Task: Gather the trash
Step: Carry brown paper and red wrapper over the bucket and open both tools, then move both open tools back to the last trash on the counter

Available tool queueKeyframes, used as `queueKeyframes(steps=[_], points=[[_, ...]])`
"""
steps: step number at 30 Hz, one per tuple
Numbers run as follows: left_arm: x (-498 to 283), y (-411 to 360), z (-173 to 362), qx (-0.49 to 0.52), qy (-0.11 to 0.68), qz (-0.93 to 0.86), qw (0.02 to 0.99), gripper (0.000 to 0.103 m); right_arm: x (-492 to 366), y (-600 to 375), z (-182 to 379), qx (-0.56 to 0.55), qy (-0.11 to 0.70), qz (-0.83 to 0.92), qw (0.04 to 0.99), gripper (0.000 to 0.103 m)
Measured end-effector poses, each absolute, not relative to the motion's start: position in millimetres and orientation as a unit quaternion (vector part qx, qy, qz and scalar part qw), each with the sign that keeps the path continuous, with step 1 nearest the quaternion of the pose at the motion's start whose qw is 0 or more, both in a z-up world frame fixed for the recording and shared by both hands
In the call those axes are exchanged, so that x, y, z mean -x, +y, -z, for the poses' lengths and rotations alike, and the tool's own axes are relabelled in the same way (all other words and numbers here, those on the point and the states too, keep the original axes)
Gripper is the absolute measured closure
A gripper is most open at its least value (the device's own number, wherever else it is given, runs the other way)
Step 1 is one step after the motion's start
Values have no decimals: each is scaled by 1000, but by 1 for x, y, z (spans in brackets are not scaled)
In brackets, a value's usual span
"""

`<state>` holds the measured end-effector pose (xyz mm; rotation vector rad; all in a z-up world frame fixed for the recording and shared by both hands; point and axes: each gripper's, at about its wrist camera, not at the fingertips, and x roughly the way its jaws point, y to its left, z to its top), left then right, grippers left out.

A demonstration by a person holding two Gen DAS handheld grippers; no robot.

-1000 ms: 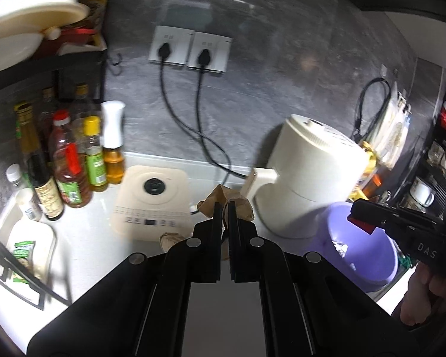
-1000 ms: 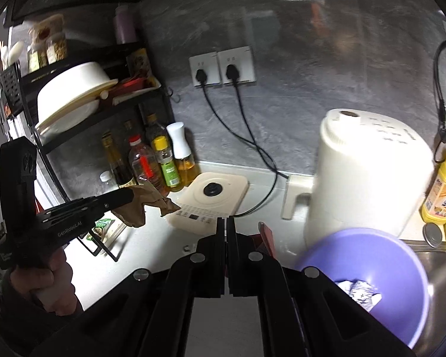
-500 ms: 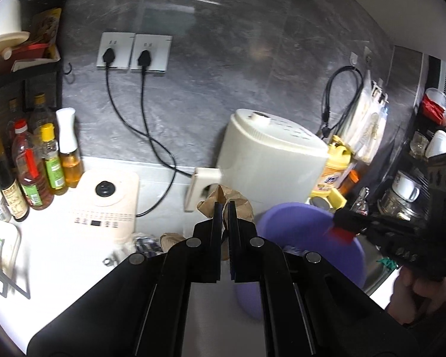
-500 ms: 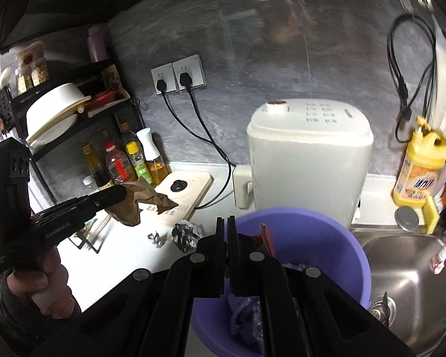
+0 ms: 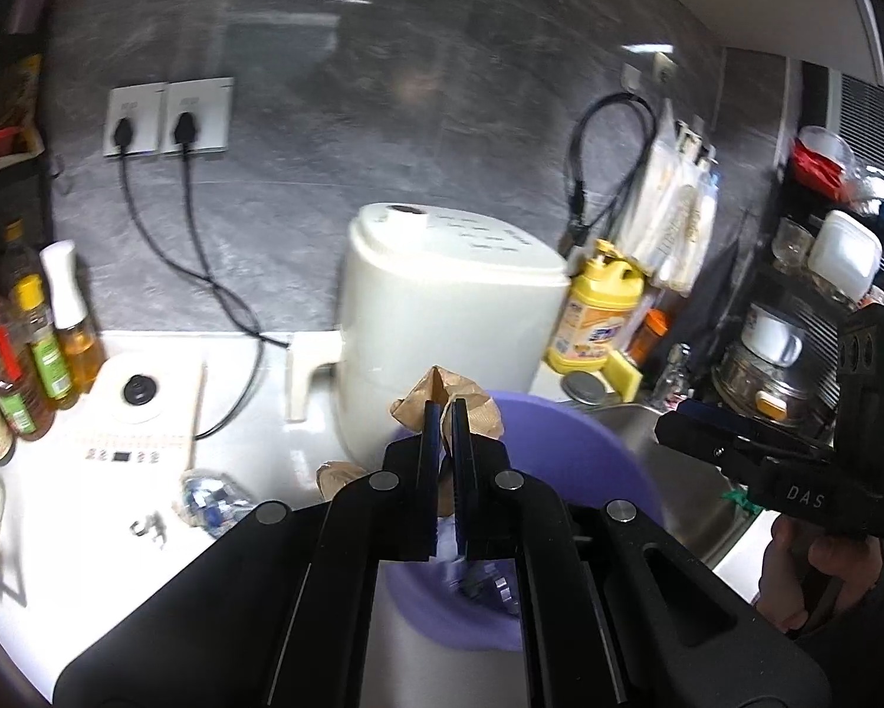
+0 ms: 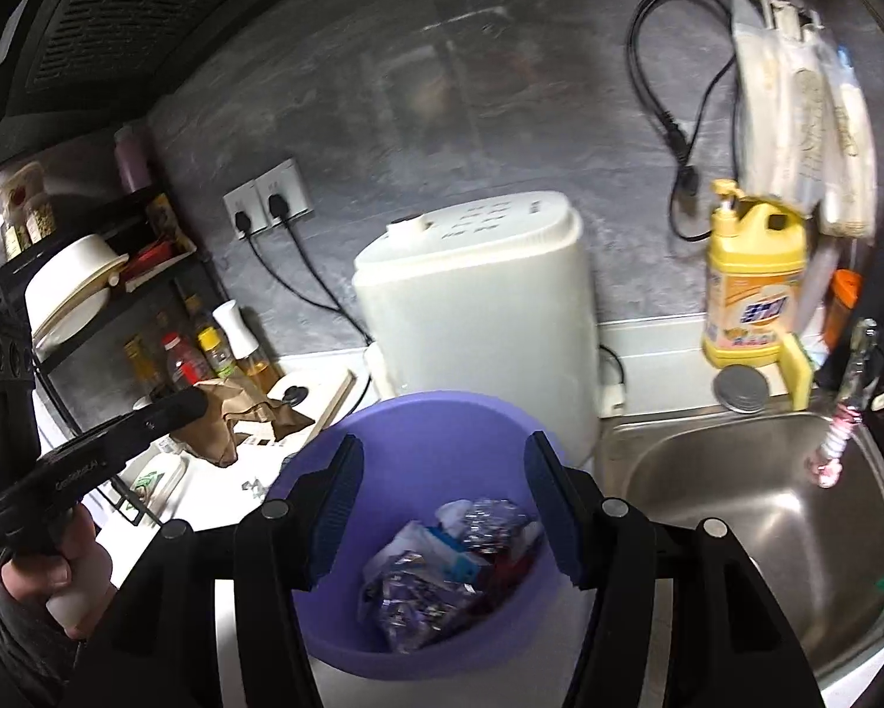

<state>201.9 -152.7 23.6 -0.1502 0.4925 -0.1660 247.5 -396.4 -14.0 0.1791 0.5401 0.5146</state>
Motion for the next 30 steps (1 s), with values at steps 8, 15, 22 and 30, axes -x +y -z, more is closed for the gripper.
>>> queueKeyframes(steps=[8,15,22,30], points=[[-223,-190,-20,56,266,119,955,86,-238,-430,12,-106,258,-218,935,42],[-217,-183,-25,44,255,84,962,9,-234,-432,13,-114,261,-211,935,31],[-206,-142,-23,47,266,35,962,6,-236,-403,8,-108,254,-215,937,7],[-192,-75,-12,62,283,-9,957,6,-238,-350,1,-106,254,-226,934,7]])
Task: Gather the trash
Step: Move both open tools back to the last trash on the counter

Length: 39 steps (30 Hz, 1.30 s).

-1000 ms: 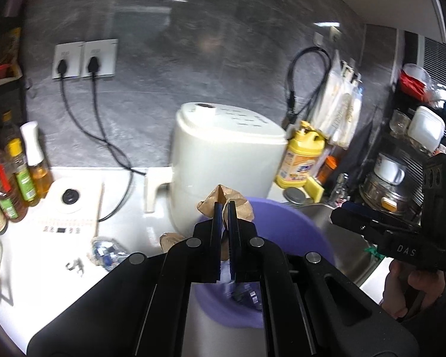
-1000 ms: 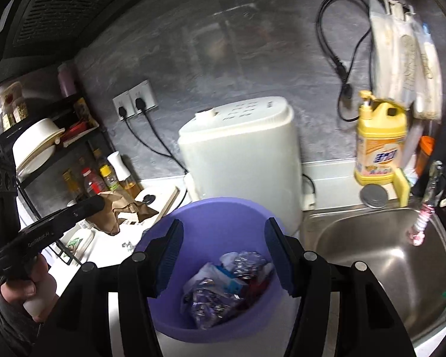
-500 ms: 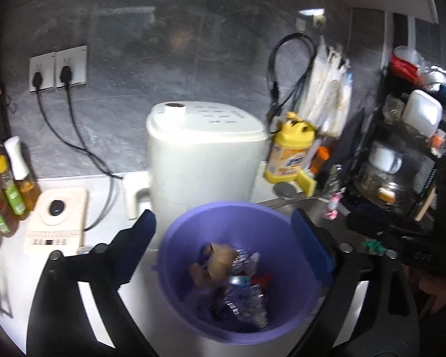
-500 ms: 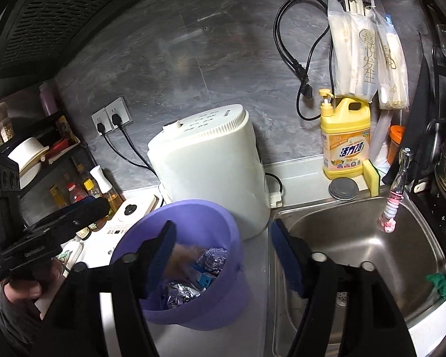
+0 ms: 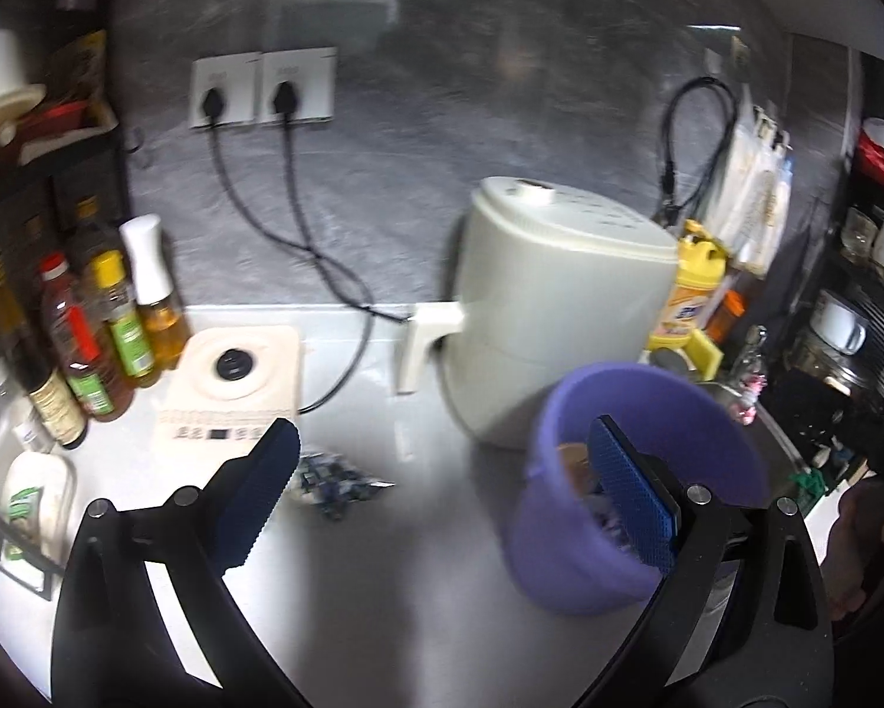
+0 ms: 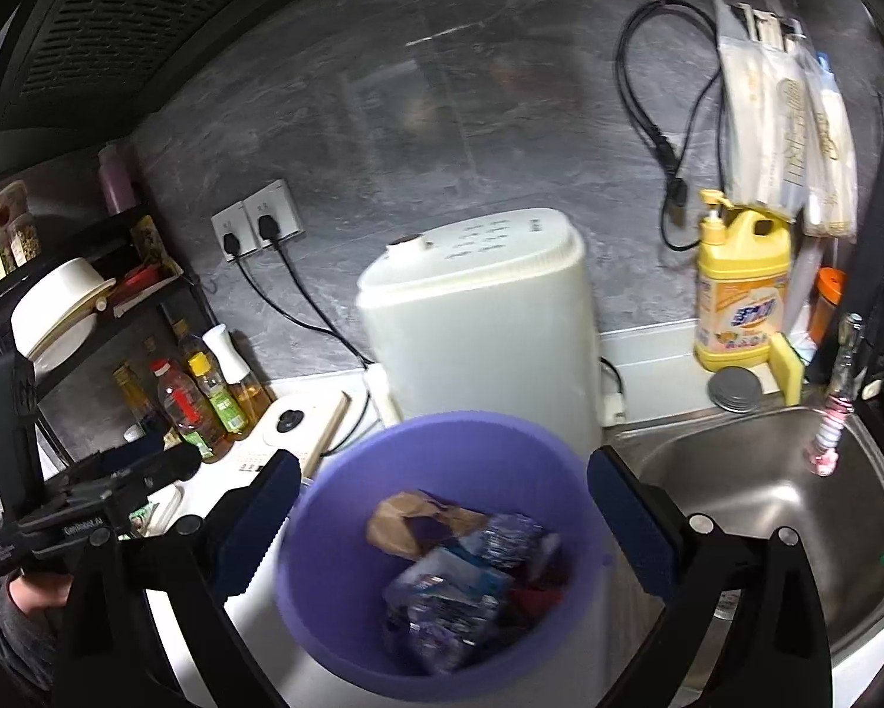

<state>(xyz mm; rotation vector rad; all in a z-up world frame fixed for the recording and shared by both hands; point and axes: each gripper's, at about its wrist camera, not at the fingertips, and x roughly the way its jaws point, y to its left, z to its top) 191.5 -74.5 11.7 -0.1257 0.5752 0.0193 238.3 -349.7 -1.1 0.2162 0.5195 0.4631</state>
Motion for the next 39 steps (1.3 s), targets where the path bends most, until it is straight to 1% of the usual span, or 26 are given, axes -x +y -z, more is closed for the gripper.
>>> queueKeyframes(steps=[14,30,32,36,37,39], points=[[-173,27,22,81,320,-36,943,6,-228,-244,-3,-72,264,-253,928,7],[-174,89,60,110,351,-15,930,6,-222,-152,18,-23,296,-271,915,8],[-177,93,66,112,354,-11,929,8,-221,-142,23,-16,301,-273,914,8],[-187,98,82,117,372,4,921,20,-219,-124,36,-2,310,-276,910,8],[-189,99,85,118,376,7,919,24,-219,-119,40,1,312,-278,908,9],[-196,100,94,121,384,15,915,27,-223,-112,47,8,318,-280,906,13]])
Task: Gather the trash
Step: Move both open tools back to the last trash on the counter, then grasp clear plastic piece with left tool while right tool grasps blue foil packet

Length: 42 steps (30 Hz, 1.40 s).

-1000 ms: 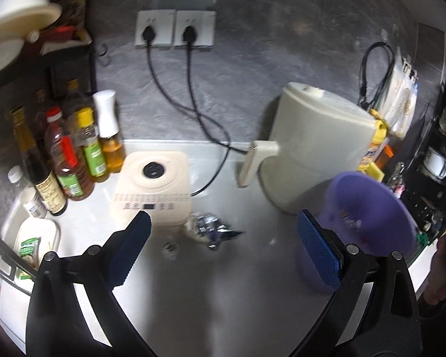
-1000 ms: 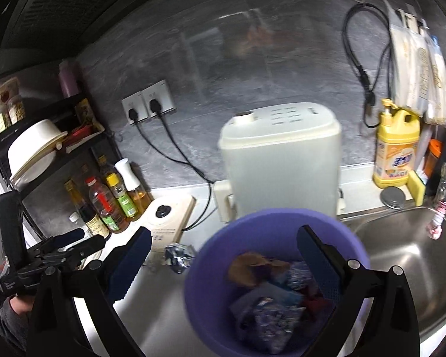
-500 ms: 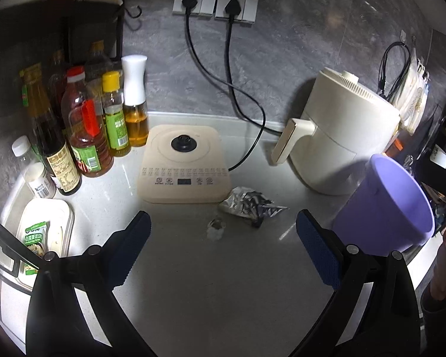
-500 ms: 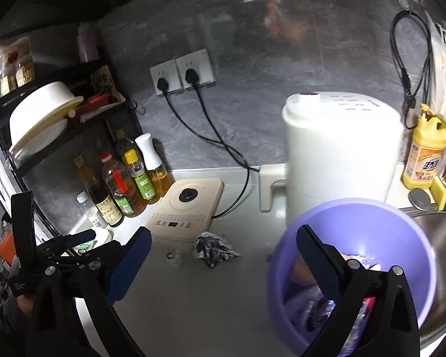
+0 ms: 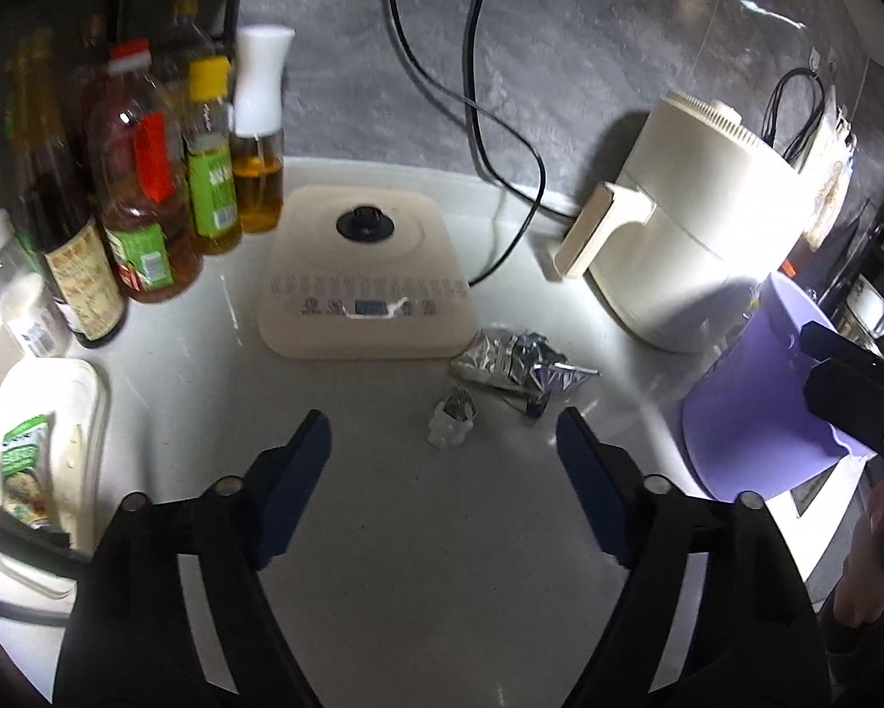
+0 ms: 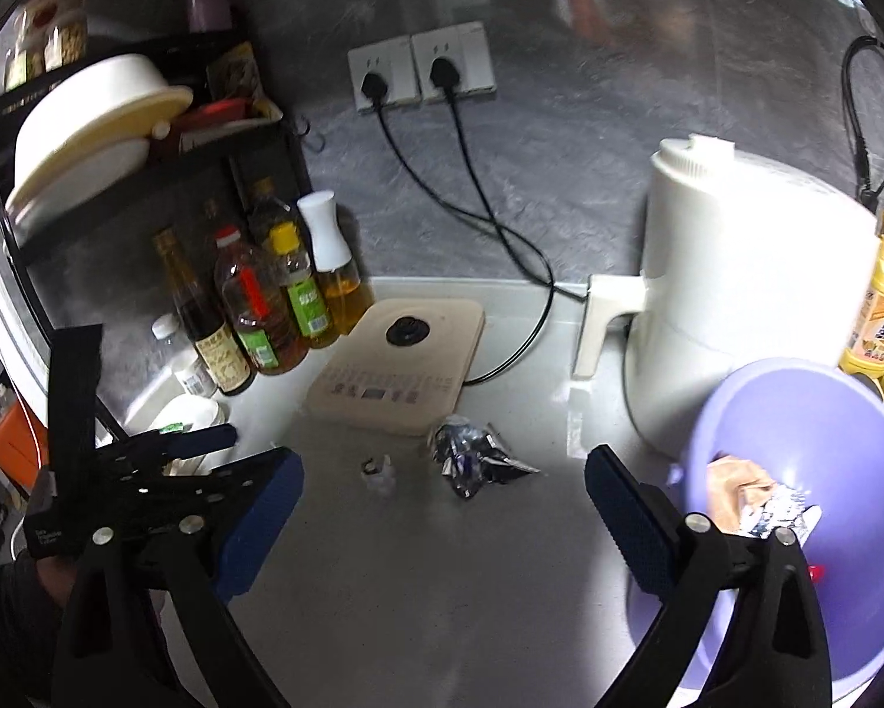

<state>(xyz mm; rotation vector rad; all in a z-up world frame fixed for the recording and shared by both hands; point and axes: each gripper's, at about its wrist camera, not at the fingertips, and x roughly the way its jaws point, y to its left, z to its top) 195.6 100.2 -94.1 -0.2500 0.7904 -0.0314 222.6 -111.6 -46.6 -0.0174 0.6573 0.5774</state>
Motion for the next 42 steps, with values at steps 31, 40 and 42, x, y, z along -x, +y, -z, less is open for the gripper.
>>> queueKeyframes(steps=[31,40,42], points=[[-246,134,157,182,423,-11,888,76,-333,-22,156,126,425,-270,855,8],[-243,150,154,188,419,-45,887,76,-349,5,170,159,416,-297,845,40],[-241,149,150,184,418,-48,888,76,-348,11,172,182,430,-303,831,93]])
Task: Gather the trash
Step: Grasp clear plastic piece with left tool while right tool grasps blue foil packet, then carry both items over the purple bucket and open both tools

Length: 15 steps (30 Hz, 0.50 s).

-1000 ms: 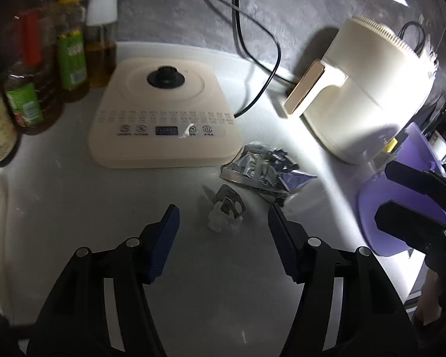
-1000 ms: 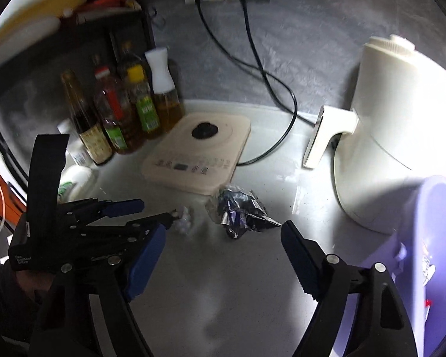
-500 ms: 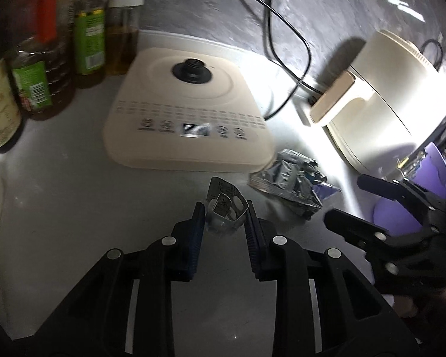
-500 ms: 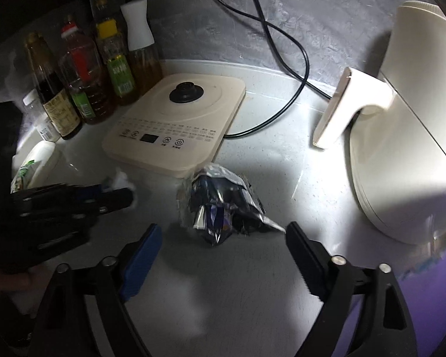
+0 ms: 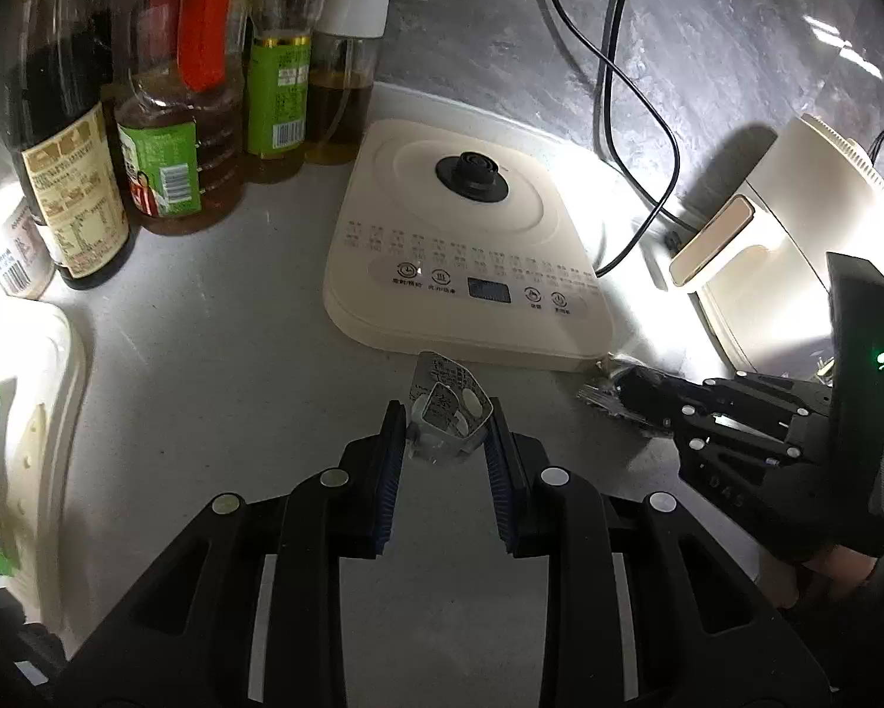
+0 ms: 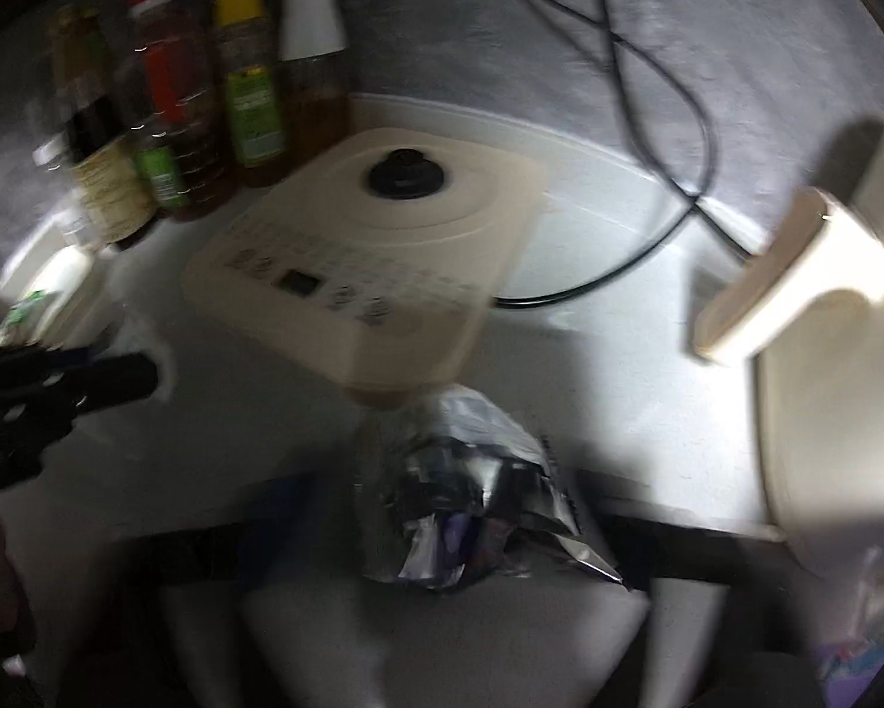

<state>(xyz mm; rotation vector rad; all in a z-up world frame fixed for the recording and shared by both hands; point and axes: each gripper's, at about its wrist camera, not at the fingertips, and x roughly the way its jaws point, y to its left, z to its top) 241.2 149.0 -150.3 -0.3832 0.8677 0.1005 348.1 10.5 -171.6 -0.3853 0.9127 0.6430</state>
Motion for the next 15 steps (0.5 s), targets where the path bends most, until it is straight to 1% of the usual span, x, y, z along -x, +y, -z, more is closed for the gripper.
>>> queueKeyframes(steps=[2,6,15], points=[[-239,147,145,181,414,-49,891,76,-342,8,163,185,416,-306,836,94],[-232,140,132,175,402,-48,898,76,-335,-8,148,154,414,-310,842,95],[-208,118,92,155,370,-33,915,76,-300,-40,97,97,378,-324,862,95]])
